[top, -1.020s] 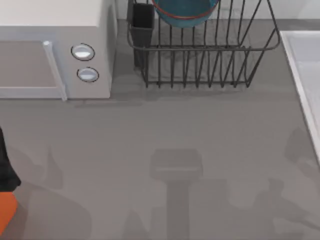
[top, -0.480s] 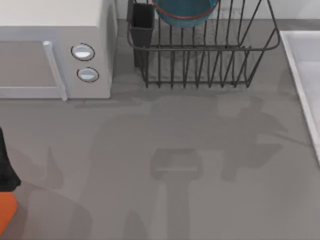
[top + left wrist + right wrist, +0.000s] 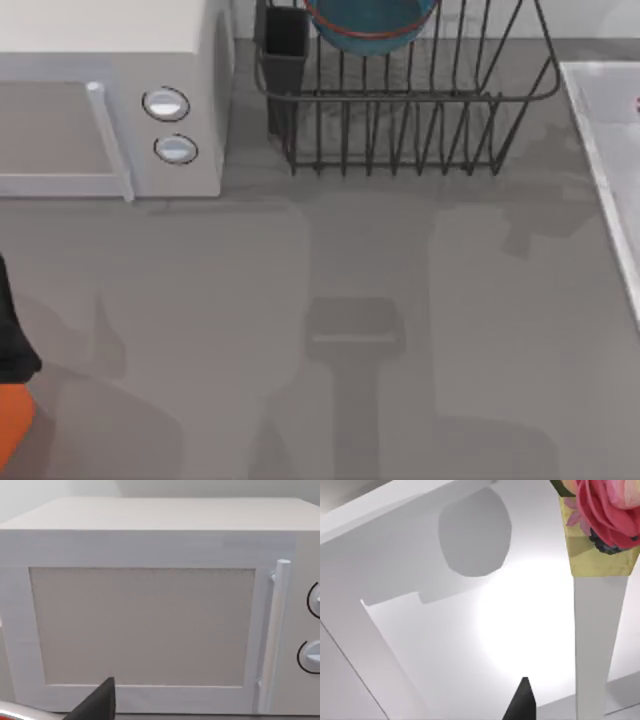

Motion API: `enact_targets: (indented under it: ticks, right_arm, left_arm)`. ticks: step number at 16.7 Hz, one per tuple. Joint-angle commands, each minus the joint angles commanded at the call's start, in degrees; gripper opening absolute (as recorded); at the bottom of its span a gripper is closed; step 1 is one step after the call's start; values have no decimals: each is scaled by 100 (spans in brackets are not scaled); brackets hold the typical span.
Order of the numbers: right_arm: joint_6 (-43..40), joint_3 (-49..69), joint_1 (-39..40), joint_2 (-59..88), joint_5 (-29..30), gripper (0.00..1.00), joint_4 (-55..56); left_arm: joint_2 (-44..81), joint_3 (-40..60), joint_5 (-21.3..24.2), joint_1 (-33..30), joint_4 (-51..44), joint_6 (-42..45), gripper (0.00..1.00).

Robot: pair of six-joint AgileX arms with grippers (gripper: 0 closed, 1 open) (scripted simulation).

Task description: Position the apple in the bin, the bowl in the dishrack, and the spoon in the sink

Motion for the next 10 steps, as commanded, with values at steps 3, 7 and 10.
enact_targets:
  ticks: [3,7,10]
  right_arm:
    - [7,726,-66,531,5,0,-122]
    - [14,919,-84,667,6,0,-147]
    - [23,904,-49,666,5,0,-139]
  left_arm:
    - [0,0,0,0,0,0,100]
    - [0,0,0,0,0,0,100]
    - [0,0,0,0,0,0,100]
